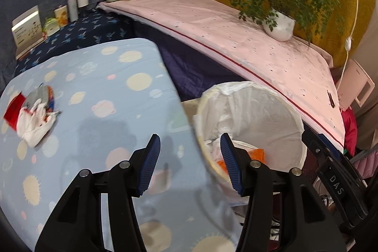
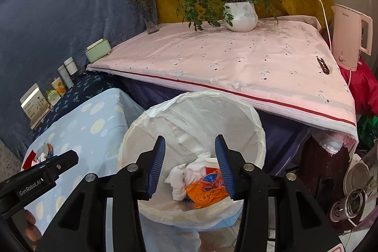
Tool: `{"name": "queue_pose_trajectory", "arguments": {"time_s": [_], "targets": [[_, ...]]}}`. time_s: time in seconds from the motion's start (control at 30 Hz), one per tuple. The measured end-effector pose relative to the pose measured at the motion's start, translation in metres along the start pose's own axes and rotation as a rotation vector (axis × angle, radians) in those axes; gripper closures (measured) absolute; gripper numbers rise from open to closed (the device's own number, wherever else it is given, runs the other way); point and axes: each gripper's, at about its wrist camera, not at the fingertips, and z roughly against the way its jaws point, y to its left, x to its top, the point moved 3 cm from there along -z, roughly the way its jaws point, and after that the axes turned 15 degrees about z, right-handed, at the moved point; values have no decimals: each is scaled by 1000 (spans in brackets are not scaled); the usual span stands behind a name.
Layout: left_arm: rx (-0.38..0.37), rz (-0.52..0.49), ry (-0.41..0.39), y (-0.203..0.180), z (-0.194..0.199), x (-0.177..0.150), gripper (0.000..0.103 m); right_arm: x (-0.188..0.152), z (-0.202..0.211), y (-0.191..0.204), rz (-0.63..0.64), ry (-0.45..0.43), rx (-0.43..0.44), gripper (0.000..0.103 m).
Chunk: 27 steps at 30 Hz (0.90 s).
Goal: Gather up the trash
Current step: 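Move both tools back over the remaining items on the table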
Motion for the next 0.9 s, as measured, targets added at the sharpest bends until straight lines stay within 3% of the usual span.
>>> {"name": "queue_pose_trajectory", "arguments": {"time_s": [0.53, 0.9], "targets": [[144, 197, -78, 141, 72, -9, 53, -8, 35, 135, 170, 11, 153, 59], [200, 282, -107, 213, 104, -17, 53, -18, 49, 222, 296, 20, 215, 59]]}}
